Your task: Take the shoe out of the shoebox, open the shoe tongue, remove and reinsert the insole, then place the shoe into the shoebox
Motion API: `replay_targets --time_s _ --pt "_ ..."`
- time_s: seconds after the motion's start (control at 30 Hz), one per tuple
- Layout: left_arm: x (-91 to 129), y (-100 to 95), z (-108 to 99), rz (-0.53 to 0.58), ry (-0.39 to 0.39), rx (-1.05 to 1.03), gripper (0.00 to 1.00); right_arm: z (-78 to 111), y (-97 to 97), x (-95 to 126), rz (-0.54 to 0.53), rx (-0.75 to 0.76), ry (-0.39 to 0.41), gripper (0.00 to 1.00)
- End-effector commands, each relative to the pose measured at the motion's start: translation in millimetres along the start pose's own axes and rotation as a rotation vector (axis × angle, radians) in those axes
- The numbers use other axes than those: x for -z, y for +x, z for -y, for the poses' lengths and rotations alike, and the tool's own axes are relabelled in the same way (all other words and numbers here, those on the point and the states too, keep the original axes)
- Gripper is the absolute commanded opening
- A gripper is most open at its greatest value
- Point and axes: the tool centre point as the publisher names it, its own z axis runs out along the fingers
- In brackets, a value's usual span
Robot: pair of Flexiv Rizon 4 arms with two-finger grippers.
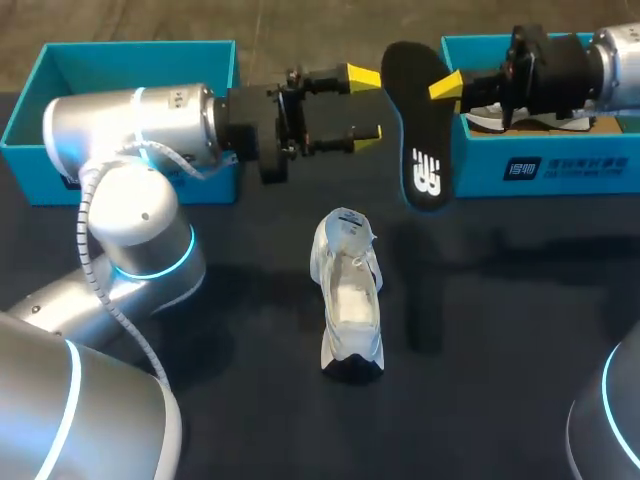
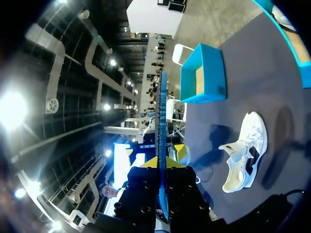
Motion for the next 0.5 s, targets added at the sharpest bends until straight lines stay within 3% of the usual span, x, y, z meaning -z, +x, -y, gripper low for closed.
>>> replay_targets --time_s 0.03,0.13,0.33,0.5 --pt "-11 4.6 -5 0.011 -0.003 -0.004 0.9 -5.6 -2.9 -10 0.001 -0.006 0.01 0.0" --pt "-15 7.1 -5 0.003 -0.004 -0.004 0.83 -6.0 -4.7 -11 0.004 -0.011 0.006 0.0" --pt "-20 12.7 -4 -0.006 -0.002 0.0 0.58 -8.5 -8.3 -15 0.018 -0.025 0.013 0.0" --pt "-23 14.3 -3 -0.001 -0.005 -0.004 0.46 -11.7 -9.7 -18 0.016 -0.027 0.017 0.0"
